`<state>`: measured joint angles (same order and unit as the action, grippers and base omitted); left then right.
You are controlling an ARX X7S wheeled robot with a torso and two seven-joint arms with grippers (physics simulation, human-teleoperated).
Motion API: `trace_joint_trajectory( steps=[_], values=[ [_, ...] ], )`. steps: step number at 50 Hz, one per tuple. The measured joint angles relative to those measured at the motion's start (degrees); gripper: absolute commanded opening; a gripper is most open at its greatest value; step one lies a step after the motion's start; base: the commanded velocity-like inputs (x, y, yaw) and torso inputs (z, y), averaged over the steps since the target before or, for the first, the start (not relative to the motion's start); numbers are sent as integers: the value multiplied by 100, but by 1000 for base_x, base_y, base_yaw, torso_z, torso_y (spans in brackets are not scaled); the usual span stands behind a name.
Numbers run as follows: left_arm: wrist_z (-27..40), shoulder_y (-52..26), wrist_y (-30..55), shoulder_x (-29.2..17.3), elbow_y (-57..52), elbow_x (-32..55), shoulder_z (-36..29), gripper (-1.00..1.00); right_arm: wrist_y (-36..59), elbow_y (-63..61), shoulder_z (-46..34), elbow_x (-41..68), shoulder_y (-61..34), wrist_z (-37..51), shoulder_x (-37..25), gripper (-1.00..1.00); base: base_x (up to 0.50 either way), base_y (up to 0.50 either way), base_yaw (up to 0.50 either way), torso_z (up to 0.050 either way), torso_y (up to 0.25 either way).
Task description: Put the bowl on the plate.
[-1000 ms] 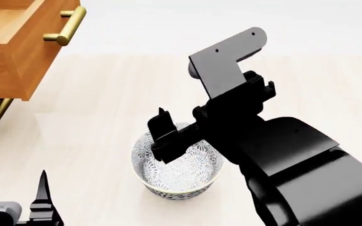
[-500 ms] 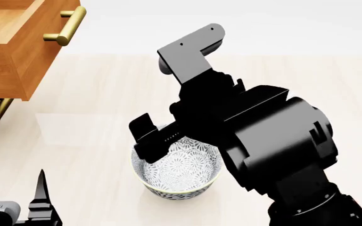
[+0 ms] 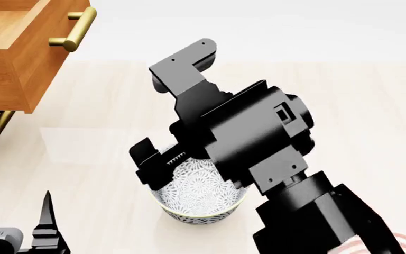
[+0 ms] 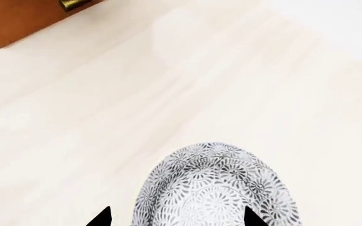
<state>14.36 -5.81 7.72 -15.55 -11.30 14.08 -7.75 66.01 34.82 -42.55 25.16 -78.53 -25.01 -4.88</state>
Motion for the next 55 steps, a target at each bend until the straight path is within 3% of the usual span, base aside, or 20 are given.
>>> trace_joint_trajectory(
  steps=[11, 32, 55],
  values=[
    [25, 19, -4, -27, -35, 16, -21, 100, -564, 977, -609, 207, -212, -213, 304, 100, 0, 0, 0, 0, 0],
    [52, 13, -55, -50, 21, 56, -51, 100, -1926, 2090, -3664, 3233, -653, 348, 467, 100, 0, 0, 0, 0, 0],
    [108, 47, -43, -104, -74, 105, -76, 100, -2336, 2520, -4389, 3909, -634, 442, 484, 100, 0, 0, 0, 0, 0]
  ],
)
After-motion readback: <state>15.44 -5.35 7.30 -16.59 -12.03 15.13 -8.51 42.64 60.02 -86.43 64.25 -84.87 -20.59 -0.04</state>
